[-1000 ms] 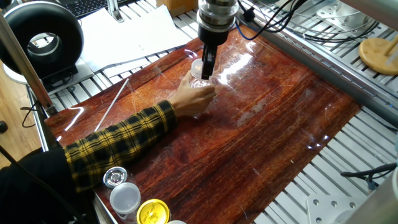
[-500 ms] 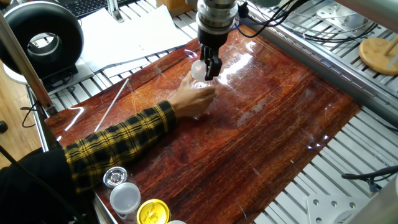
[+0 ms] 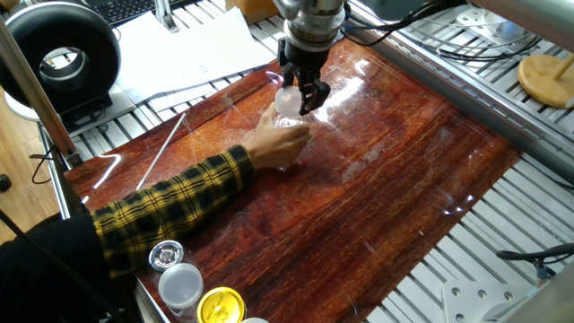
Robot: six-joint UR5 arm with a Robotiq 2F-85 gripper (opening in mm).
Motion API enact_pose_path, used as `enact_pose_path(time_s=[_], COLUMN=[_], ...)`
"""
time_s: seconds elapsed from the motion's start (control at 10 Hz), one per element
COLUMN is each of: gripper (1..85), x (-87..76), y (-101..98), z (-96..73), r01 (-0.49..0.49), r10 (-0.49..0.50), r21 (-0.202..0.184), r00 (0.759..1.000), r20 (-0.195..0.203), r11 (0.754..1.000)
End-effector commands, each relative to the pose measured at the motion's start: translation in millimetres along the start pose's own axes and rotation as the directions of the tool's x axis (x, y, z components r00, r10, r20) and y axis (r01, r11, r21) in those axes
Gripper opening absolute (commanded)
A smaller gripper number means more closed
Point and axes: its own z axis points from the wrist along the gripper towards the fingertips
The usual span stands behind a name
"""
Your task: Unscrew the lid from the jar
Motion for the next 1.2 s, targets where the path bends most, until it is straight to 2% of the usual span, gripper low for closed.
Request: enact_pose_path(time_s=[0.0, 0.2, 0.4, 0.7, 0.8, 0.9, 1.1], gripper=[33.7, 33.7, 36.3, 54.7, 56.7, 59.7, 64.3], x=[1.8, 9.5, 11.9, 16.6, 17.2, 22.2, 23.3], y=[-13.2, -16.6, -13.9, -6.8, -5.8, -5.7, -1.6], z=[-3.1, -4.7, -3.7, -3.5, -3.8, -4.7, -4.7], r01=[0.204, 0.28, 0.274, 0.239, 0.235, 0.234, 0.201], r10=[-0.204, -0.278, -0.272, -0.239, -0.235, -0.233, -0.2], r21=[0.07, 0.087, 0.087, 0.065, 0.063, 0.06, 0.05], r00=[0.979, 0.96, 0.962, 0.971, 0.972, 0.972, 0.98], r20=[-0.004, -0.034, -0.027, -0.021, -0.016, -0.029, -0.02], r11=[0.976, 0.956, 0.958, 0.969, 0.97, 0.97, 0.978])
